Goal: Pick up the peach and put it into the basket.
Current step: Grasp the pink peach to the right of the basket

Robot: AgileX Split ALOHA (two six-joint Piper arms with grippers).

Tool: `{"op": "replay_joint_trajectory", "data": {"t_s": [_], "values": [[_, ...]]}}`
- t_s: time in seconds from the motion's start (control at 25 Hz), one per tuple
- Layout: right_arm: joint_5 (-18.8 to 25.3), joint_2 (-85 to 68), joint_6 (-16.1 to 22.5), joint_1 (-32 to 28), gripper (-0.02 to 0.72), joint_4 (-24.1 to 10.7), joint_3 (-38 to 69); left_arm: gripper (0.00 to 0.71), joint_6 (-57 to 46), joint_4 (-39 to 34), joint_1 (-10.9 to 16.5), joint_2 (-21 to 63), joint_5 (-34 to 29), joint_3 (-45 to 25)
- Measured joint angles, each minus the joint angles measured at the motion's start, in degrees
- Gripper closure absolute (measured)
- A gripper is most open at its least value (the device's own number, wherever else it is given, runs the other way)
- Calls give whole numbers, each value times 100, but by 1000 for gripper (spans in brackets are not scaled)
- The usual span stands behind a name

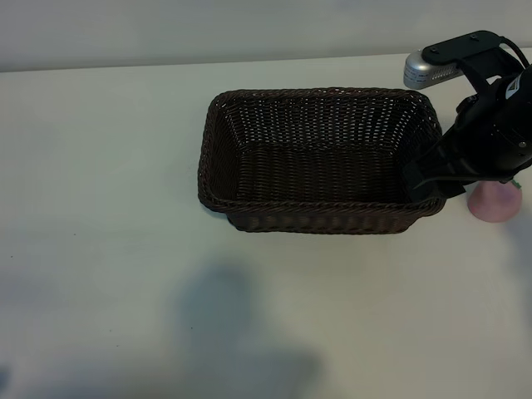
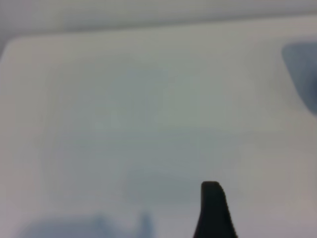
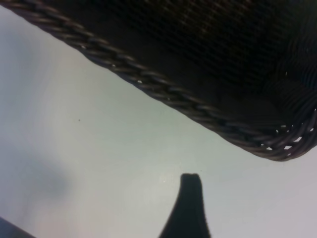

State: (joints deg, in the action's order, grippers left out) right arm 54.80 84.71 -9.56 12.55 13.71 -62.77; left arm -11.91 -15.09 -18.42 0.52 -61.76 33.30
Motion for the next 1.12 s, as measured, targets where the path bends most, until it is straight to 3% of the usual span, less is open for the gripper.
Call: {"op": "replay_joint_trajectory", "data": {"t_s": [0.28,1.12], "values": [[0,0,0,0,109,0,0,212,100,642,0,0,-225,0],[0,0,0,0,109,0,0,212,104,961,0,0,-94,-415]]}}
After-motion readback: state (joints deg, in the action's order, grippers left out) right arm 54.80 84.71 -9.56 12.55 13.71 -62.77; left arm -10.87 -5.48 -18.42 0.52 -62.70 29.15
